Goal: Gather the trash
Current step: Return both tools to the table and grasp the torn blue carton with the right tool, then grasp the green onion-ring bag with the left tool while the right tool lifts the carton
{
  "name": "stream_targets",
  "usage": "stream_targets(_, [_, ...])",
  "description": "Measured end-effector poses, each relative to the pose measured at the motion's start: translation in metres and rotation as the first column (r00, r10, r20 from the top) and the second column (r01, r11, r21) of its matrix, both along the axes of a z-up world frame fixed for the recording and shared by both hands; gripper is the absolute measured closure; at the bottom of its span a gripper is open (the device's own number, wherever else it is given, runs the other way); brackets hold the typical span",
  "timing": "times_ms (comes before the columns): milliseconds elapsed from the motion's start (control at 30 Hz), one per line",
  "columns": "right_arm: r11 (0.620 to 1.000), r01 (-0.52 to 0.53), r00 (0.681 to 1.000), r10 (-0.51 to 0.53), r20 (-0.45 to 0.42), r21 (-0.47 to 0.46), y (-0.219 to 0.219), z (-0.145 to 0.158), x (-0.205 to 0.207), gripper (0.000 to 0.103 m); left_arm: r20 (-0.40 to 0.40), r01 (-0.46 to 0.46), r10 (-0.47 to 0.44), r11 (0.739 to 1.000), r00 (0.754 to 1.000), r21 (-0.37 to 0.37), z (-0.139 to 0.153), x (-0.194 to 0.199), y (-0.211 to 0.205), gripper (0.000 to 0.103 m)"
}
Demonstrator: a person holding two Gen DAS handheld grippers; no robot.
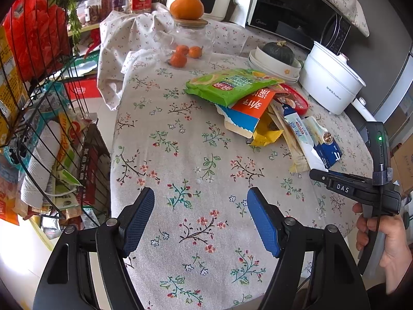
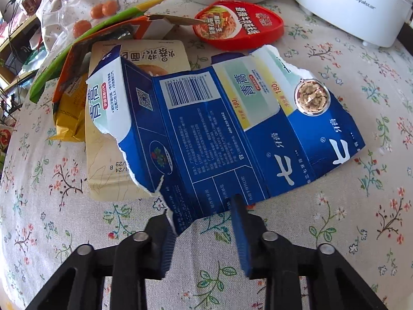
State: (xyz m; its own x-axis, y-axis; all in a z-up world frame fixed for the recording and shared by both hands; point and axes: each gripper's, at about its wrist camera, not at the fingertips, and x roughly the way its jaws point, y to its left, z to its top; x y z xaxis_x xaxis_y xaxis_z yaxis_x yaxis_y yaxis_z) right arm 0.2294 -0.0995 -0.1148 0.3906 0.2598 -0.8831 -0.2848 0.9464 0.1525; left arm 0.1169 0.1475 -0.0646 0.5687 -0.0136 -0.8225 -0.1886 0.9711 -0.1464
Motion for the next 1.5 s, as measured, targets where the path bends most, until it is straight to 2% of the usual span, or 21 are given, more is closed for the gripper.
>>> stream_targets(67, [1.0, -0.002, 1.0, 0.002, 0.024, 0.003, -0.004, 0.006, -0.002, 0.097, 0.0, 0.009, -0.009, 1.0, 1.0, 0.005, 0.0, 0.003, -0.003, 0.026])
stream_targets(200, [0.999, 0.014, 0.999, -0.015, 0.045, 0.029, -0.018, 0.018, -0.005, 0.098, -0.005, 0.042, -0.042, 0.998, 0.999, 0.036, -0.002, 0.013, -0.013, 0.026])
stream_targets(500, [0.998, 0.027, 0.993, -0.033, 0.114, 0.056, -0.055, 0.055, -0.015, 0.102, 0.024, 0.084, -0.091, 0.976, 0.996, 0.202, -0.013, 0.058, -0.02, 0.026])
stream_targets(767, [0.995, 0.068, 0.991, -0.076, 0.114, 0.073, -0.103, 0.062, -0.02, 0.102, 0.041, 0.091, -0.115, 0.919, 0.993, 0.383, -0.031, 0.109, -0.028, 0.027])
stream_targets(967, [0.988, 0.11, 0.99, -0.119, 0.077, 0.112, -0.135, 0.059, -0.018, 0.102, 0.054, 0.099, -0.137, 0.892, 0.989, 0.442, -0.029, 0.129, -0.035, 0.028])
stream_targets(1067, [0.984, 0.12, 0.99, -0.129, 0.06, 0.131, -0.141, 0.058, -0.017, 0.102, 0.06, 0.12, -0.17, 0.866, 0.984, 0.485, -0.027, 0.134, -0.043, 0.029])
stream_targets(1167, [0.981, 0.128, 0.989, -0.136, 0.05, 0.146, -0.146, 0.058, -0.018, 0.102, 0.056, 0.147, -0.205, 0.842, 0.977, 0.52, -0.027, 0.137, -0.049, 0.039])
stream_targets(1233, [0.98, 0.131, 0.989, -0.14, 0.054, 0.148, -0.149, 0.06, -0.019, 0.102, 0.044, 0.16, -0.215, 0.833, 0.976, 0.529, -0.028, 0.139, -0.051, 0.054])
stream_targets(1333, [0.979, 0.139, 0.987, -0.149, 0.058, 0.149, -0.153, 0.061, -0.02, 0.102, 0.037, 0.164, -0.215, 0.835, 0.976, 0.526, -0.027, 0.14, -0.051, 0.073])
stream_targets(1467, [0.977, 0.155, 0.985, -0.165, 0.054, 0.147, -0.16, 0.06, -0.02, 0.102, 0.067, 0.141, -0.205, 0.842, 0.977, 0.52, -0.021, 0.135, -0.05, 0.083])
stream_targets(1500, [0.976, 0.16, 0.984, -0.169, 0.053, 0.146, -0.161, 0.06, -0.021, 0.102, 0.071, 0.137, -0.202, 0.845, 0.977, 0.516, -0.019, 0.133, -0.049, 0.091])
